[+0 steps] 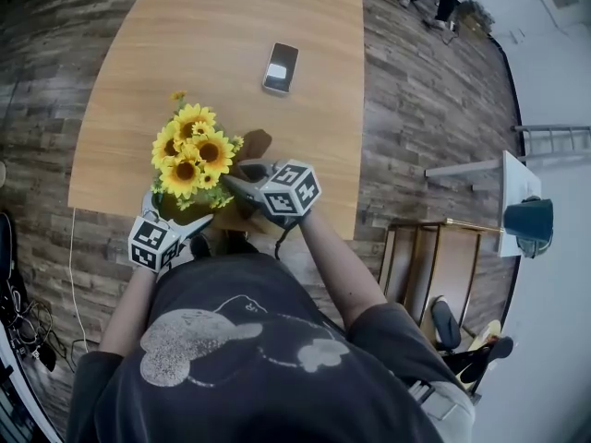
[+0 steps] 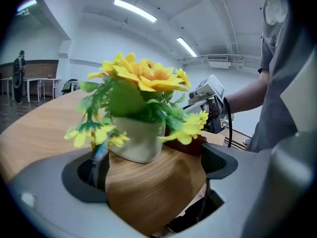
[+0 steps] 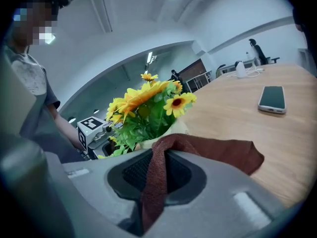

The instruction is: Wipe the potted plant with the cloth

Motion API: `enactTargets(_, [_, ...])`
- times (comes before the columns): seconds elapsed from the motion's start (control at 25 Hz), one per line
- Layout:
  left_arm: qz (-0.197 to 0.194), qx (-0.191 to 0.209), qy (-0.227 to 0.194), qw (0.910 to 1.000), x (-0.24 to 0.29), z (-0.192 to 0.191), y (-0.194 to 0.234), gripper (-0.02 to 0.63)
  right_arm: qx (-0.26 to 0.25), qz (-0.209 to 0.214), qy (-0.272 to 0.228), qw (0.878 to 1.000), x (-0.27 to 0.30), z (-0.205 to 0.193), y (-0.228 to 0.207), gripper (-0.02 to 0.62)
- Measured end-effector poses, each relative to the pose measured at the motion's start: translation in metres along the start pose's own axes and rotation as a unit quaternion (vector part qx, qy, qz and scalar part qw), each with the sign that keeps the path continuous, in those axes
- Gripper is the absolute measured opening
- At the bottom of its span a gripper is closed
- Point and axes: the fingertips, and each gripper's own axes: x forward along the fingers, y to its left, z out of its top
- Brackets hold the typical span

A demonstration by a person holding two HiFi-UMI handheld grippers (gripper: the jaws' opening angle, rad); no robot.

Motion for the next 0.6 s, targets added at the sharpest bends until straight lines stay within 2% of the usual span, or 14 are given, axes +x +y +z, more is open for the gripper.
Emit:
enactTargets(0.32, [0.05, -0.007, -0.042, 0.9978, -0.01, 0.012, 0.011, 0.594, -0.029, 0.043, 0.032, 0.998, 0.025, -0.01, 0.028, 0.044])
enactTargets(0.44, [0.081, -0.009, -0.043, 0.9957, -0.007, 0.015, 0.02, 0.594, -0.002, 0.037, 0.006, 0.999, 0.012, -0.005, 0.02, 0.044])
enactTargets(0.6, [0.121, -0.018, -0.06, 0.9906, 0.0, 0.026, 0.032, 0.615, 0.052, 0.004, -0.048, 0.997, -0.022, 0.002, -0.002, 0.044])
